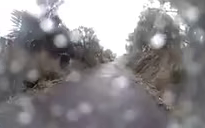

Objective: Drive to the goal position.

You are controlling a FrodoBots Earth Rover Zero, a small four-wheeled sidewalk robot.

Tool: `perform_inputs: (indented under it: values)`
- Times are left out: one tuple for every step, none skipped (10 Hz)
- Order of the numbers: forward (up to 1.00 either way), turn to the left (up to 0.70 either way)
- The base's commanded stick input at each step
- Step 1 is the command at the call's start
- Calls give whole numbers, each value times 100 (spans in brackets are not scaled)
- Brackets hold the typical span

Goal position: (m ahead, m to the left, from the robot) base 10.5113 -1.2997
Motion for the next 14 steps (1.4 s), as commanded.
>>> perform_inputs:
  values:
    - [100,0]
    - [100,0]
    - [100,0]
    - [100,0]
    - [100,0]
    - [100,0]
    - [100,0]
    - [100,0]
    - [100,0]
    - [100,0]
    - [100,0]
    - [100,0]
    - [100,0]
    - [100,0]
